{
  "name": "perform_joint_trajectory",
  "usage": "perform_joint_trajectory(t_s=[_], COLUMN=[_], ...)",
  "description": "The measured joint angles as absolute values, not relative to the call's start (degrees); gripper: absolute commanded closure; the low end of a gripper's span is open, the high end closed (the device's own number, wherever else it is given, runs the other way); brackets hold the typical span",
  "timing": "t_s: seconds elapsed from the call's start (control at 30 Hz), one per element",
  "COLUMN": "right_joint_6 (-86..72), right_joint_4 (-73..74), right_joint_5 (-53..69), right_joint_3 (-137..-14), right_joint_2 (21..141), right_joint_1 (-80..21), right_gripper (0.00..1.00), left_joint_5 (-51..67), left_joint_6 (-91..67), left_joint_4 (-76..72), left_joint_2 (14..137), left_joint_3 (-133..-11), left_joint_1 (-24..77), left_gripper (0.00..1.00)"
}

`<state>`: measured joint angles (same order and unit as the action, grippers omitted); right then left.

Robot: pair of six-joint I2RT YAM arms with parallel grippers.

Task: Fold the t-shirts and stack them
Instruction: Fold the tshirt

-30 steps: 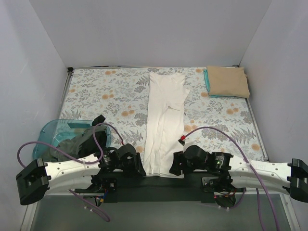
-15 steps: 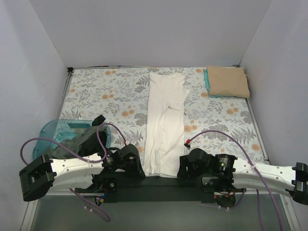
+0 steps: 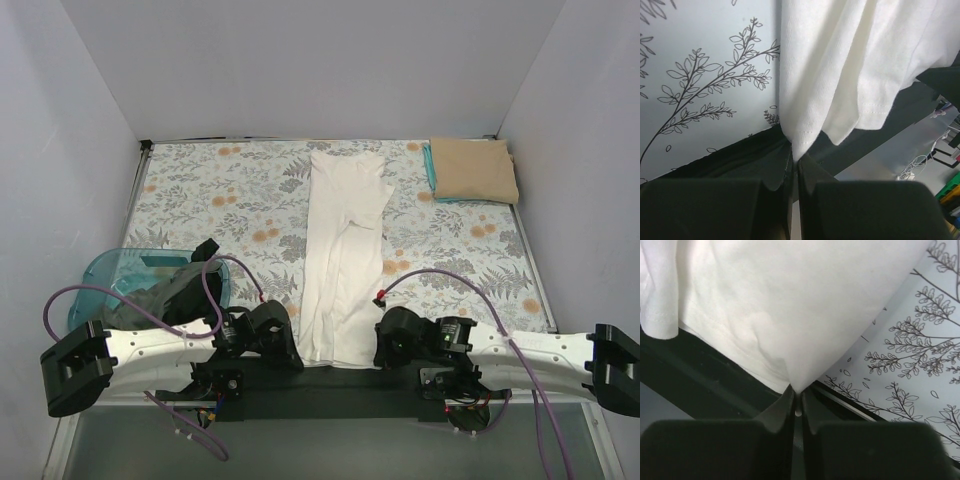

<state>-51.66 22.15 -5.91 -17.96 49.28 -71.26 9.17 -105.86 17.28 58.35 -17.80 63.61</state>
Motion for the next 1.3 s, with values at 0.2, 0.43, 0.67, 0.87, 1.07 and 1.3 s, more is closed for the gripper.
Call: perform_joint_trajectory(t_s=[0.2, 0.43, 0.67, 0.87, 1.07, 1.3], right_joint_6=[-50.2, -45.6, -35.2, -27.6, -23.3, -20.0], right_joint_4=[21.9, 24.5, 24.1, 20.3, 17.5, 14.7], right_joint_5=[-6.1, -10.1, -11.6, -9.6, -6.9, -0.8], right_joint_3=[-19.1, -25.0, -32.7, -39.1, -44.2, -49.4], right_joint_2=[50.8, 48.8, 51.8, 60.4, 67.0, 74.1], right_joint_1=[-71.4, -65.7, -53.4, -43.5, -37.4, -30.5], right_gripper=[0.99, 0.99, 0.99, 0.99, 0.99, 0.99], left_joint_5=[8.3, 1.2, -4.8, -6.7, -5.6, -2.7], left_joint_6=[-104.8, -101.4, -95.8, -90.1, -85.3, -79.9], left_joint_4=[17.5, 23.3, 27.0, 26.4, 24.4, 23.1], left_joint_2=[58.9, 65.6, 73.2, 77.5, 84.6, 92.9], left_joint_3=[-20.9, -34.6, -46.2, -53.1, -60.4, -67.3], left_joint_1=[63.7, 63.5, 57.3, 48.2, 43.5, 37.8], left_gripper=[1.0, 1.0, 1.0, 1.0, 1.0, 1.0])
